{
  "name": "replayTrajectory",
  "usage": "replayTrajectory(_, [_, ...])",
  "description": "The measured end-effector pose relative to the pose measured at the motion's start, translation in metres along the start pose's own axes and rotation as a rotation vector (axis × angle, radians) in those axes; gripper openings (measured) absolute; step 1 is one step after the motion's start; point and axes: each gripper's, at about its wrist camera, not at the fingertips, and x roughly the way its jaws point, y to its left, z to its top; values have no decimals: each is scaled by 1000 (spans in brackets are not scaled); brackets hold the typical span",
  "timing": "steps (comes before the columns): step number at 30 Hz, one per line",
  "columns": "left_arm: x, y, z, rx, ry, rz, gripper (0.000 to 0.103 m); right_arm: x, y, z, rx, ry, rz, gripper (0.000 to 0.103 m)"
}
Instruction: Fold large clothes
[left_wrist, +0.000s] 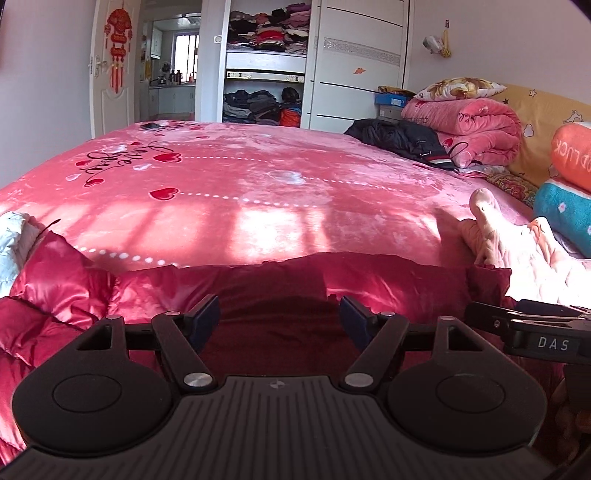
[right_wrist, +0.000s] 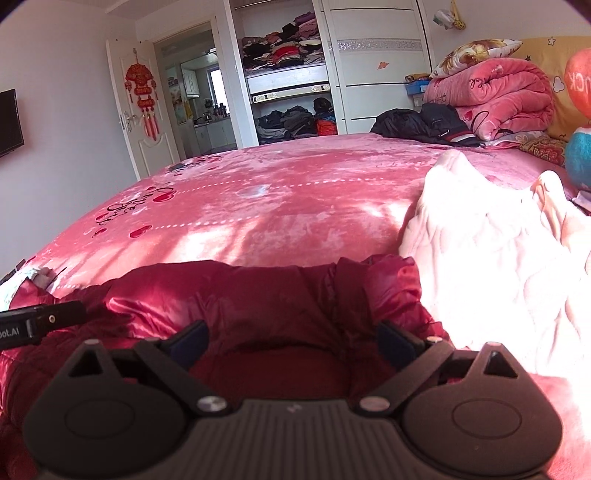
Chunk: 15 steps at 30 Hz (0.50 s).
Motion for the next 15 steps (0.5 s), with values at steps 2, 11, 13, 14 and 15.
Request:
replayTrajectory(2, [7, -11, 0, -2, 14, 8, 89, 3, -6, 0, -18, 4, -29, 97])
replayTrajectory(11, [40, -12, -15, -46, 76, 57, 98, 26, -30, -10, 56, 83, -21, 96])
replayTrajectory(13, [42, -12, -17, -42, 71, 63, 99, 29, -29, -12, 57, 92, -18, 96])
replayTrajectory(14, [44, -13, -19, -37, 69, 66, 100, 30, -29, -13, 57, 95, -18, 97])
replayTrajectory(15, [46, -13, -20, -33, 67, 67, 101, 32, -30, -13, 59, 100, -17, 97])
